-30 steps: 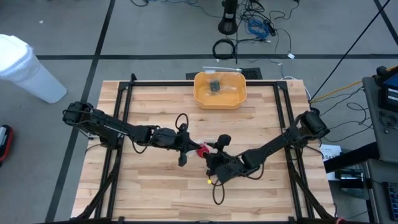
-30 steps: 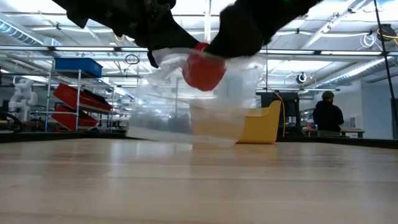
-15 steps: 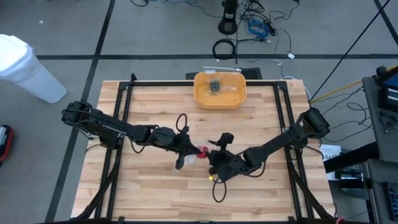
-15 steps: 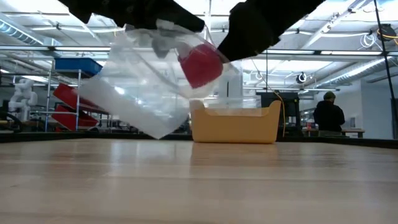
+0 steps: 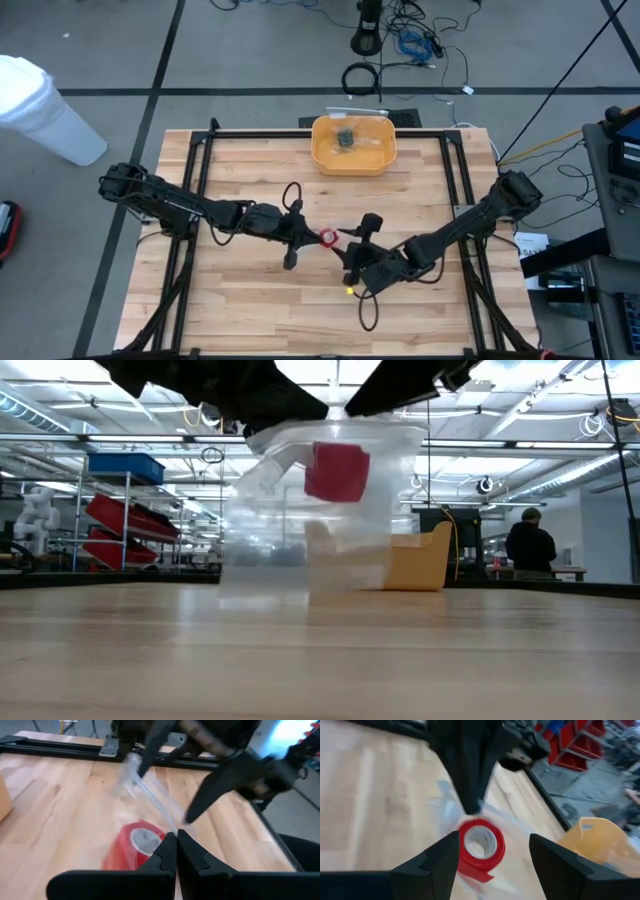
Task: Roll bandage
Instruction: Close the transparent zip bag
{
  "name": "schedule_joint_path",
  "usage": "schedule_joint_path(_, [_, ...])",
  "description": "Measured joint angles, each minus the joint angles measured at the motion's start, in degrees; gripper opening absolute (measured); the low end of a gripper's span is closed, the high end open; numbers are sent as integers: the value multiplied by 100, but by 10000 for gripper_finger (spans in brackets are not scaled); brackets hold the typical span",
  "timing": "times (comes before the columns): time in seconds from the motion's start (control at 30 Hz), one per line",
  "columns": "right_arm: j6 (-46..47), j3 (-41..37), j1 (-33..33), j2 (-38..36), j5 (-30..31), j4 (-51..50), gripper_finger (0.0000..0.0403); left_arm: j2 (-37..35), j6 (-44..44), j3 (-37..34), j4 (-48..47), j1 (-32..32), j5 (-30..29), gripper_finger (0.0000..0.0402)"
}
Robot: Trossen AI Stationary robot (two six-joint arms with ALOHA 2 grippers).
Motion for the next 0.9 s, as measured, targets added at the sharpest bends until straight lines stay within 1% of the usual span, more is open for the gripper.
schedule_joint_path(0.13, [-20, 1, 169, -218, -110, 18, 226, 0, 55, 0, -132, 3, -135, 0])
schedule_joint_path(0.3, [-469, 2, 235, -262, -108, 15, 226, 2, 489, 0, -358, 80, -257, 0])
schedule_joint_path(0.43, [-521, 2, 27, -181, -114, 24, 226, 2, 707, 0, -417, 114, -258, 0])
schedule_joint_path(0.57, [-565, 2, -253, -56, -494, 61, 221, 2, 917, 0, -400, 87, -218, 0])
schedule_joint_path(0.7, [-568, 0, -468, 9, -585, 72, 210, 2, 917, 0, -398, 93, -216, 0])
schedule_joint_path(0.8, [-452, 2, -559, 26, -574, 58, 187, 2, 910, 0, -391, 87, -214, 0])
schedule_joint_path(0.83, [-391, 2, -580, 27, -593, 45, 171, 2, 908, 0, -389, 87, -214, 0])
schedule_joint_path(0.9, [-326, 2, -612, 27, -812, 20, 123, 4, 903, 0, -313, 70, -213, 0])
